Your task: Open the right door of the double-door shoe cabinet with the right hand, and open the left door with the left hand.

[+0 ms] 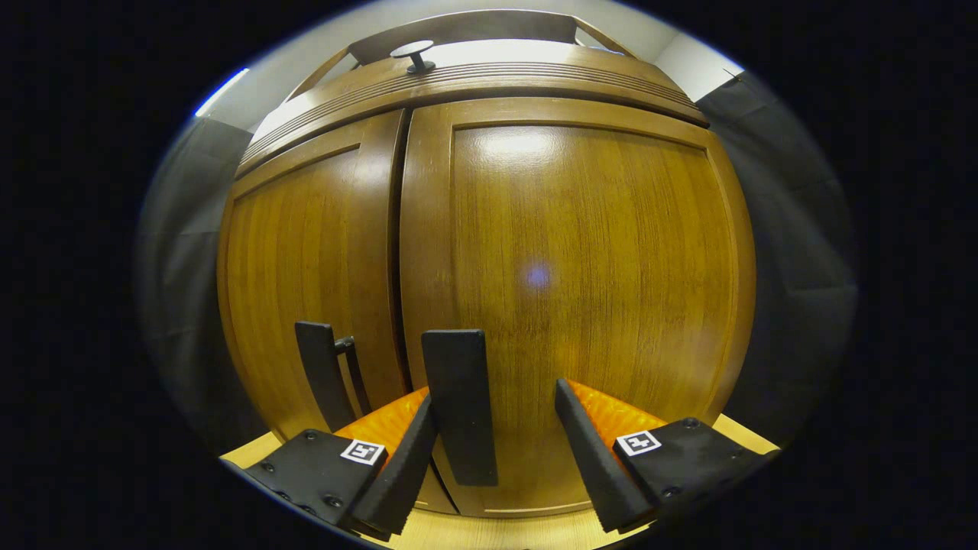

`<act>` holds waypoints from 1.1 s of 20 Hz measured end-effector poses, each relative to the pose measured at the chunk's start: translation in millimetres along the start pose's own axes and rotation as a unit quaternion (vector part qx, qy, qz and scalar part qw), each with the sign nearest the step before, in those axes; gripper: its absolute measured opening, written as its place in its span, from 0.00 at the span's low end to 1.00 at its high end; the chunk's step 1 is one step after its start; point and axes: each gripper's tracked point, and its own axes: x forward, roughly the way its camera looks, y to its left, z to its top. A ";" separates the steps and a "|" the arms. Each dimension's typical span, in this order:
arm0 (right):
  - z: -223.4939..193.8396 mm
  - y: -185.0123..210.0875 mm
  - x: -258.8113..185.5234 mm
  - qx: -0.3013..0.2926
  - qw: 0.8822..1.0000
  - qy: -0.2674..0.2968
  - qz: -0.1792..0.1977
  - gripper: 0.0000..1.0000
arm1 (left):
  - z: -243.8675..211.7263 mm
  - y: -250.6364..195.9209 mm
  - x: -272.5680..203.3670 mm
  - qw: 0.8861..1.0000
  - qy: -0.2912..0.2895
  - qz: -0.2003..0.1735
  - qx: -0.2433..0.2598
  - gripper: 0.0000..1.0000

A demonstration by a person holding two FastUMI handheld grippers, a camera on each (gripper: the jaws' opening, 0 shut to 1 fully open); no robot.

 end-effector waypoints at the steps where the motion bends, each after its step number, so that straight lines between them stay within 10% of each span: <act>1: 1.1 0.2 0.9 0.003 1.000 0.002 0.001 0.88 | 1.1 -2.8 1.6 1.000 0.000 -0.004 -0.001 0.91; 11: -0.5 21.4 3.3 0.016 0.999 0.014 0.046 0.32 | 2.9 -19.8 -13.4 1.000 0.003 -0.020 -0.017 0.91; 22: 4.3 25.2 -17.9 0.022 0.997 0.027 0.072 0.32 | 0.7 -17.2 -36.3 1.000 0.012 -0.003 -0.016 0.94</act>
